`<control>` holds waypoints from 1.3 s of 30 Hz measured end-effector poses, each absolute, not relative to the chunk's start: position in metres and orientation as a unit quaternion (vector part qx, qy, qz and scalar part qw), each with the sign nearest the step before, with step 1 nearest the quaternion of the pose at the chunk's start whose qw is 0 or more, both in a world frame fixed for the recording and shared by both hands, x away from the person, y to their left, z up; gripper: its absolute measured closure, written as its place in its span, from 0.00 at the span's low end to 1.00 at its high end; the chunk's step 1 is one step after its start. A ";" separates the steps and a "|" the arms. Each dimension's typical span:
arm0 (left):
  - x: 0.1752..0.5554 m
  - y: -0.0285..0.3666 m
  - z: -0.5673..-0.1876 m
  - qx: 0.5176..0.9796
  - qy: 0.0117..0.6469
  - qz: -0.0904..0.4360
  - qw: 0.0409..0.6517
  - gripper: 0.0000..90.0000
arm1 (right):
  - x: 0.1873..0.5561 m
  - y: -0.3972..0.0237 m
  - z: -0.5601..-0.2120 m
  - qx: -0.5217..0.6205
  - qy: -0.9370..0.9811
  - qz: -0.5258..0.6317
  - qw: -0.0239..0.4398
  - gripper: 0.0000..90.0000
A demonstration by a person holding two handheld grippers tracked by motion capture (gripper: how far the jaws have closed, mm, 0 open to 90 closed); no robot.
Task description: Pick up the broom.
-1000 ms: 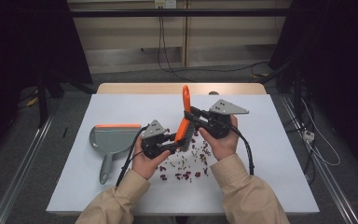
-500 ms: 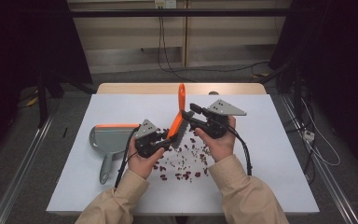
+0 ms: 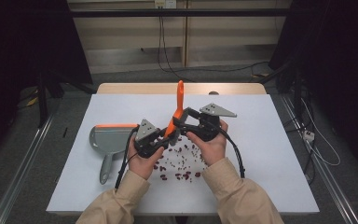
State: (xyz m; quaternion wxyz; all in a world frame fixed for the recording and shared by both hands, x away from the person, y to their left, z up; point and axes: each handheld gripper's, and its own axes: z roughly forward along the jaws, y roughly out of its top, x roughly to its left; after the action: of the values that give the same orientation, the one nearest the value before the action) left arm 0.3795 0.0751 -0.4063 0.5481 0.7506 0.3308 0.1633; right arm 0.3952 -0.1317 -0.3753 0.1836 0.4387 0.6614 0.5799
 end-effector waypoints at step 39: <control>0.379 0.085 -0.402 0.761 0.300 0.162 0.552 0.29 | 0.404 -0.168 -0.361 0.463 0.677 0.536 0.199 0.78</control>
State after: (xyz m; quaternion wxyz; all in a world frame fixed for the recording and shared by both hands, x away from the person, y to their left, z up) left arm 0.3792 0.0848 -0.4021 0.5515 0.7613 0.3000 0.1618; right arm 0.4035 -0.1681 -0.3606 0.1995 0.4634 0.6767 0.5363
